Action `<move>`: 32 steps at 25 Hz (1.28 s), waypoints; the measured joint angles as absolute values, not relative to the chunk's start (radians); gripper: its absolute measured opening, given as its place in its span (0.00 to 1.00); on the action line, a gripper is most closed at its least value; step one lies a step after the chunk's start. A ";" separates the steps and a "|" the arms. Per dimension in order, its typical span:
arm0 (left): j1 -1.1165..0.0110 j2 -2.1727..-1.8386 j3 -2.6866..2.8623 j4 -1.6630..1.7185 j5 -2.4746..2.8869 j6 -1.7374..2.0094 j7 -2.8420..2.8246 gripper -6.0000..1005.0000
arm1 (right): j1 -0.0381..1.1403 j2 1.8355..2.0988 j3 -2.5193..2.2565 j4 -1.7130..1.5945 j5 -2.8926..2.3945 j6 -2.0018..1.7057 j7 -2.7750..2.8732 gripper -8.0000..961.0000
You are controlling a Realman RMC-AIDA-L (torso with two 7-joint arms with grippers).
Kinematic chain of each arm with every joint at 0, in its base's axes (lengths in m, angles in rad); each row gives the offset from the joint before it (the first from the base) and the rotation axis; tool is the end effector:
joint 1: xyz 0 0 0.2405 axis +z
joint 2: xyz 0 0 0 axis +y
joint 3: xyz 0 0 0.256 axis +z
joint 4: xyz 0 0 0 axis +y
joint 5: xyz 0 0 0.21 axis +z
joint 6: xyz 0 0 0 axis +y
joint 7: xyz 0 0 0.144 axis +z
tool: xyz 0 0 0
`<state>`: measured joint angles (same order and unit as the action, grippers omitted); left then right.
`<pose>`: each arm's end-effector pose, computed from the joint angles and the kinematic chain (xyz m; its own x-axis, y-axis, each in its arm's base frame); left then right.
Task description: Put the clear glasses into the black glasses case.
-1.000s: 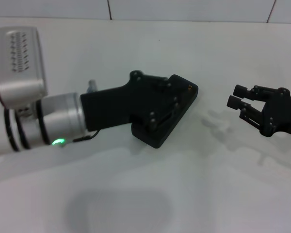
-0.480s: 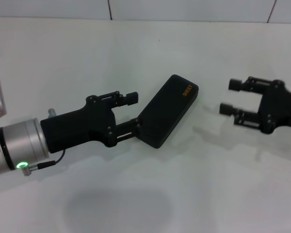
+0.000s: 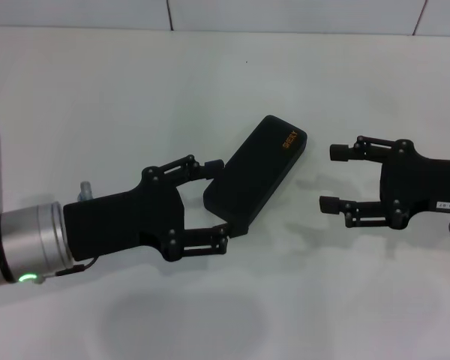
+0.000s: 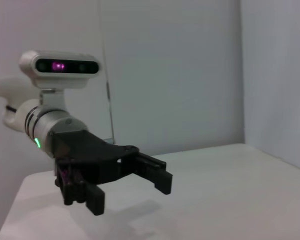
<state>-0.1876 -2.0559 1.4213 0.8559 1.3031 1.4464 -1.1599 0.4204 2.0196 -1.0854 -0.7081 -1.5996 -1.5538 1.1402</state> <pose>-0.2384 0.2643 -0.0298 0.7546 0.1180 0.6455 0.2819 -0.9466 -0.1565 0.2439 0.3134 0.0003 0.8383 -0.0476 -0.5432 -0.1861 -0.9614 -0.2029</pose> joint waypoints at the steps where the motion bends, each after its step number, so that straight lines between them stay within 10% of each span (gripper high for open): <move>1: -0.189 -2.055 1.418 0.855 1.303 1.455 -1.159 0.84 | 0.419 2.019 -1.085 -0.718 -1.598 -1.558 1.140 0.84; 32: -0.170 -2.059 1.385 0.824 1.398 1.489 -1.162 0.89 | 0.377 2.021 -1.150 -0.696 -1.603 -1.594 1.160 0.83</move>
<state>-0.1701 -2.0587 1.3851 0.8242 1.3976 1.4888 -1.1617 0.3773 2.0207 -1.1496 -0.6962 -1.6031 -1.5939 1.1604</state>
